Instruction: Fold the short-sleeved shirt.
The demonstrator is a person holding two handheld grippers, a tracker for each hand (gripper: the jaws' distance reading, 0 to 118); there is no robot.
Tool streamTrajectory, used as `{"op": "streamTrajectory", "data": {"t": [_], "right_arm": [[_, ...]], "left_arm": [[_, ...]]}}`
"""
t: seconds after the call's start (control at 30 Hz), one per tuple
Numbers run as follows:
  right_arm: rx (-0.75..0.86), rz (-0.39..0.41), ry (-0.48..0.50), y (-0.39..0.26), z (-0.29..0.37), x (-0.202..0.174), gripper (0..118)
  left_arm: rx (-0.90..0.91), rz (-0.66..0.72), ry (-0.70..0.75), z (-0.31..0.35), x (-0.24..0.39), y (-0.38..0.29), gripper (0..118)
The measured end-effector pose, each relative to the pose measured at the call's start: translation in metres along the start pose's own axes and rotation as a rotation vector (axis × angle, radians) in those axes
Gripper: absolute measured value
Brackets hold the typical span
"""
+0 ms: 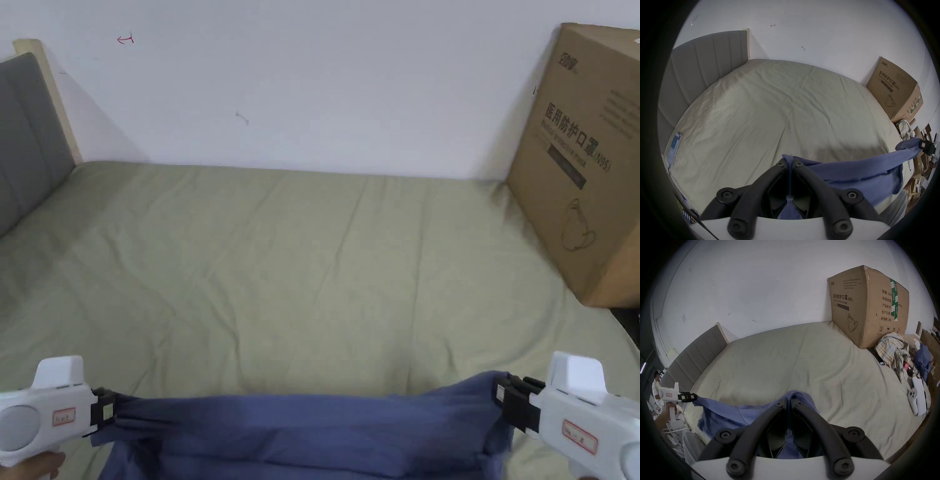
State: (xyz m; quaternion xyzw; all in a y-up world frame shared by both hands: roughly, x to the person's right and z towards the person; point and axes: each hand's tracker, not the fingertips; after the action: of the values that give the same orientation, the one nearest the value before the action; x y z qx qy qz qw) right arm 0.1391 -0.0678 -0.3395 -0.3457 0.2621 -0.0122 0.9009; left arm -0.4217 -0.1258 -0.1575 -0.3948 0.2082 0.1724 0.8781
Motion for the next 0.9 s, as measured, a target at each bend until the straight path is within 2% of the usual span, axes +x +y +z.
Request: {"op": "streamTrajectory", "data": {"t": [0.23, 0.43, 0.47, 0.53, 0.73, 0.8, 0.83, 0.87, 0.9], "right_arm": [[-0.05, -0.028, -0.02, -0.074, 0.028, 0.001, 2], [-0.136, -0.067, -0.11, -0.132, 0.016, 0.009, 2], [-0.16, -0.064, -0.149, -0.14, 0.01, 0.01, 2], [-0.192, -0.011, -0.217, -0.153, 0.0, 0.009, 2], [-0.246, -0.03, -0.246, -0.17, -0.016, 0.008, 2], [-0.22, -0.033, -0.251, -0.162, -0.005, 0.002, 12], [-0.206, -0.028, -0.264, -0.156, 0.002, -0.001, 24], [-0.181, -0.016, -0.265, -0.149, 0.008, -0.004, 48], [-0.142, 0.004, -0.264, -0.142, 0.014, -0.007, 67]], "left_arm": [[-0.055, 0.028, 0.013, 0.02, -0.013, -0.066, 2], [-0.113, 0.029, 0.039, 0.014, -0.015, -0.113, 2], [-0.126, 0.026, 0.041, 0.011, -0.015, -0.118, 2], [-0.141, 0.015, 0.054, 0.009, -0.012, -0.126, 2], [-0.135, -0.051, 0.09, 0.01, -0.002, -0.137, 2], [-0.138, -0.026, 0.089, 0.016, -0.002, -0.132, 21], [-0.15, 0.024, 0.08, 0.019, -0.003, -0.128, 35], [-0.14, 0.062, 0.044, 0.025, -0.006, -0.123, 61], [-0.119, 0.09, 0.018, 0.031, -0.007, -0.119, 77]]}}
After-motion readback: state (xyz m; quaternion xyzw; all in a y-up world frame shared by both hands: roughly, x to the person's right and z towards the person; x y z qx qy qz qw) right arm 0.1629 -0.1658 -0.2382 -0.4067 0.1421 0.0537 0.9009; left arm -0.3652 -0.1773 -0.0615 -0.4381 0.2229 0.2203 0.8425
